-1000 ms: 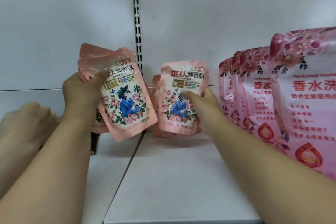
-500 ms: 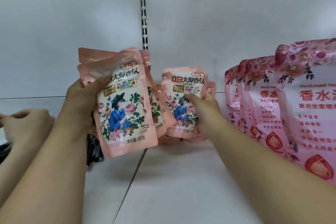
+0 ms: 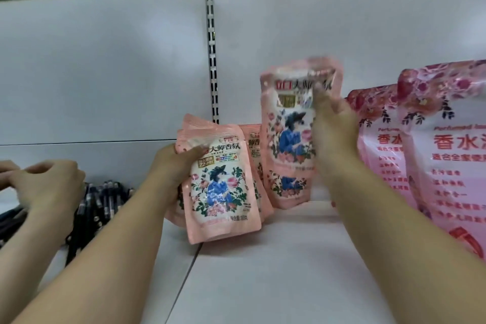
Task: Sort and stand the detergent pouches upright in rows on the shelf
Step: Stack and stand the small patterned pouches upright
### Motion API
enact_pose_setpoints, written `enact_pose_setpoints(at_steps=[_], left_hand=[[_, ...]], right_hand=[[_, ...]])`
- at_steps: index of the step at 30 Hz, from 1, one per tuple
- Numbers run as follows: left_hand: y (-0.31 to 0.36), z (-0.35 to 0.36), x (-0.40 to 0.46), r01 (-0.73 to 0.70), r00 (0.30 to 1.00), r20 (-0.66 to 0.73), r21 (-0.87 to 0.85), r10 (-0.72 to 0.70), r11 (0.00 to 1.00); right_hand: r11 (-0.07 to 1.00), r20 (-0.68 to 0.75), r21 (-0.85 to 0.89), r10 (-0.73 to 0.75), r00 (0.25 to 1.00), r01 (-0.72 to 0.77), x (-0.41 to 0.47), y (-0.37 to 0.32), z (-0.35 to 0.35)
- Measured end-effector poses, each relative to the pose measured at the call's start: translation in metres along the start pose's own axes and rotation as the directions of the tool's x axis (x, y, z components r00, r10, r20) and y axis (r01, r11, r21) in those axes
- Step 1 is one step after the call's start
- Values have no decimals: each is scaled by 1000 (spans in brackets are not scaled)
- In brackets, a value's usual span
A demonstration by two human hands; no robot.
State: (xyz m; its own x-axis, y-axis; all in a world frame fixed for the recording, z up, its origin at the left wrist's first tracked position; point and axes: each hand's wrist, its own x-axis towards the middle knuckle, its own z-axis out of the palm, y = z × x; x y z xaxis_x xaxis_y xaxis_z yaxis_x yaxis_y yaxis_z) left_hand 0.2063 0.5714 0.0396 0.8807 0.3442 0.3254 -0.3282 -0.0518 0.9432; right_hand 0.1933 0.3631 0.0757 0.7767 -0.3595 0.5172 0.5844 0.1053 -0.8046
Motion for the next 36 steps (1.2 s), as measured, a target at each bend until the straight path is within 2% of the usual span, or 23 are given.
enact_pose_setpoints(at_steps=[2, 4, 7, 10, 13, 16, 18, 20, 23, 25, 26, 27, 29, 31, 34, 36], left_hand=[[2, 1, -2, 5, 1000, 4, 11, -5, 1000], [4, 2, -4, 13, 1000, 3, 26, -13, 1000], [4, 4, -7, 23, 1000, 12, 51, -24, 998], [5, 7, -8, 41, 999, 15, 101, -42, 994], [7, 10, -11, 33, 999, 18, 172, -37, 985], [10, 13, -18, 6, 988, 153, 135, -27, 991], [12, 13, -19, 15, 980, 194, 137, -42, 990], [13, 14, -18, 23, 986, 159, 174, -51, 984], [13, 14, -15, 0, 998, 59, 206, -12, 979], [13, 12, -14, -23, 1000, -3, 180, 24, 983], [13, 10, -14, -31, 999, -34, 166, 37, 986], [13, 7, -13, -39, 997, -62, 155, 49, 987], [13, 0, -11, -51, 991, -119, 140, 68, 989], [14, -6, -8, -66, 982, -168, 145, 90, 987], [14, -10, -7, -79, 966, -227, 176, 119, 981], [14, -10, -6, -87, 962, -241, 165, 126, 982]], right_hand=[[997, 12, 57, -60, 998, 60, 0, -16, 2], [997, 91, 30, 63, 994, -66, 2, -14, 5], [956, 265, -49, 293, 919, -290, -10, 13, 17], [918, 287, -56, 391, 874, -393, -21, 35, 26], [924, 263, -29, 375, 889, -381, -21, 42, 28], [949, 233, -80, 315, 920, -305, -25, 43, 36], [954, 234, -87, 300, 925, -287, -24, 48, 43], [947, 234, -75, 321, 918, -312, -23, 54, 49], [903, 279, -8, 414, 866, -429, -20, 55, 51], [894, 214, 62, 422, 881, -443, -8, 60, 45], [919, 123, 36, 385, 915, -392, -2, 62, 38], [942, 21, -69, 330, 944, -328, 5, 65, 30], [902, -89, -334, 260, 962, -275, 13, 74, 14], [823, -85, -477, 307, 948, -309, 15, 81, 6], [733, -49, -574, 416, 908, -366, 15, 90, 8], [677, -41, -646, 432, 901, -353, 15, 96, 9]])
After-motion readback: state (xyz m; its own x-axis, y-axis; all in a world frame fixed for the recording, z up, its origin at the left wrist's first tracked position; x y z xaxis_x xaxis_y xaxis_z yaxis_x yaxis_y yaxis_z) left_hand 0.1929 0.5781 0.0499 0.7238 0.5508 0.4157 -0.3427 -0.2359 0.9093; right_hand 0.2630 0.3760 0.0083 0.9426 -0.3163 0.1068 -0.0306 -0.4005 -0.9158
